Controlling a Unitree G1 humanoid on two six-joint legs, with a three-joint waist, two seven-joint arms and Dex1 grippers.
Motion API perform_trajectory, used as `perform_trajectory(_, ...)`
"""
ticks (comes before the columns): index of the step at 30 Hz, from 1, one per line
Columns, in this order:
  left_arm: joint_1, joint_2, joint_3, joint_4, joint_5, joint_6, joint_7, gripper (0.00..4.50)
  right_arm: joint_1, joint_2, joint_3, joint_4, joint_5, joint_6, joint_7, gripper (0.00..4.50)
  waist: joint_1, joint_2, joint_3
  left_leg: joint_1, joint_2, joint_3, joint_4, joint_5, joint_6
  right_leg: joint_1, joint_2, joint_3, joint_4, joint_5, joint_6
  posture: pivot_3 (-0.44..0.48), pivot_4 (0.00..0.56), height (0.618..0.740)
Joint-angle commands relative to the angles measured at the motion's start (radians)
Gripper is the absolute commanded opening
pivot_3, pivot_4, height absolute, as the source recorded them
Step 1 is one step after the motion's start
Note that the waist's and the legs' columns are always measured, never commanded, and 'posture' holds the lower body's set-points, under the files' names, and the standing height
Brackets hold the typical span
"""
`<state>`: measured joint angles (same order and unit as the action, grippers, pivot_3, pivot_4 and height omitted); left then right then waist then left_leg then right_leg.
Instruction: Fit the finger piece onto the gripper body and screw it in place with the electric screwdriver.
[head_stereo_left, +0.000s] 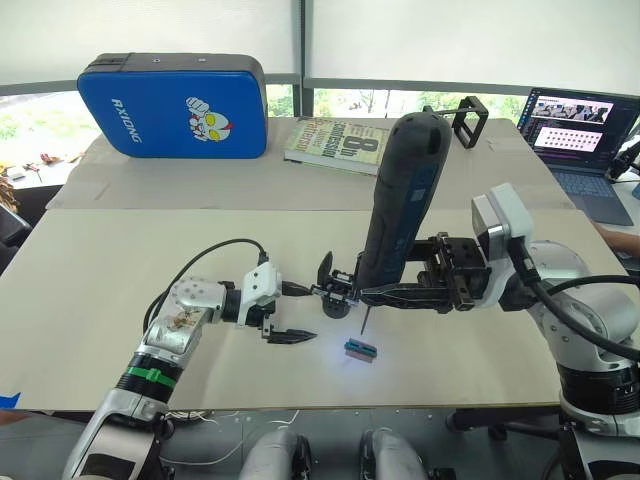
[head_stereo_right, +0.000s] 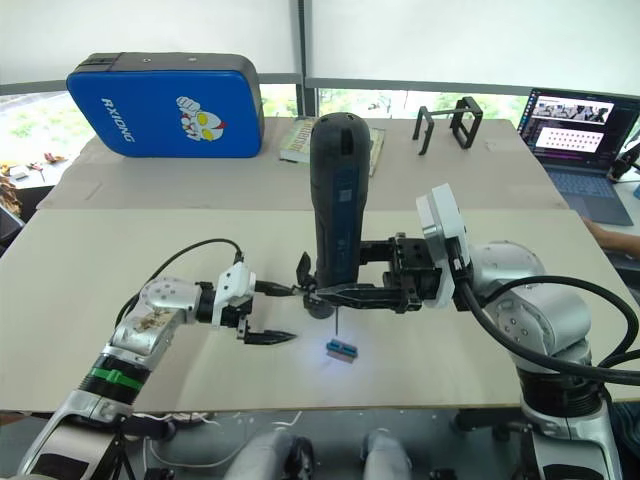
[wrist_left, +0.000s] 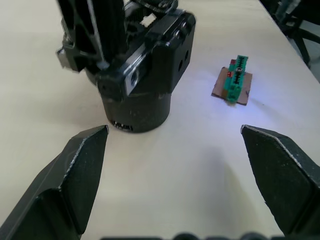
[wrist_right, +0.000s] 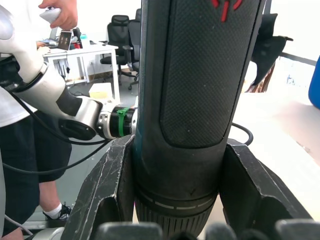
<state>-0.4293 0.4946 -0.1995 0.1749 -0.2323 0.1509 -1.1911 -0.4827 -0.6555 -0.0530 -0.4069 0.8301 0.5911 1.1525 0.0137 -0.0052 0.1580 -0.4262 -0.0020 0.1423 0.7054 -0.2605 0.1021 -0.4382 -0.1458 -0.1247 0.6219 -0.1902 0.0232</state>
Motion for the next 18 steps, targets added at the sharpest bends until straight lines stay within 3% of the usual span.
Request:
perform_trajectory(1, 0.05, -0.047, 0.028, -0.133, -0.024, 0.089, 0.128, 4.5, 0.006, -0.01, -0.06, -0.058, 0.036, -0.023, -0.02, 1.94, 0.0, 0.0, 0.0, 0.0, 0.0, 0.0, 0.0, 0.0, 0.0, 0.0, 0.0, 0.0, 0.0, 0.0, 0.0, 0.0, 0.15, 0.74)
perform_trajectory(7, 0.126, -0.109, 0.002, -0.244, 0.019, 0.151, 0.28, 4.5, 0.032, -0.021, -0.082, -0.075, 0.056, -0.019, -0.044, 1.94, 0.001, 0.0, 0.0, 0.001, 0.0, 0.0, 0.0, 0.0, 0.0, 0.0, 0.0, 0.0, 0.0, 0.0, 0.0, 0.0, 0.15, 0.74)
perform_trajectory(13, 0.105, -0.158, -0.009, -0.209, 0.095, 0.136, 0.417, 4.5, 0.046, -0.024, -0.085, -0.076, 0.057, -0.023, -0.047, 1.94, 0.003, 0.0, 0.0, 0.001, 0.0, 0.0, 0.0, 0.0, 0.0, 0.001, 0.0, 0.0, 0.0, 0.0, 0.0, 0.0, 0.15, 0.74)
perform_trajectory(18, 0.102, -0.201, -0.015, -0.237, 0.001, 0.193, 0.361, 4.5, 0.054, -0.021, -0.086, -0.071, 0.051, -0.03, -0.049, 1.94, 0.004, -0.001, 0.0, 0.001, 0.0, 0.0, 0.0, 0.0, 0.0, 0.001, 0.0, 0.0, 0.0, 0.0, 0.0, 0.0, 0.15, 0.74)
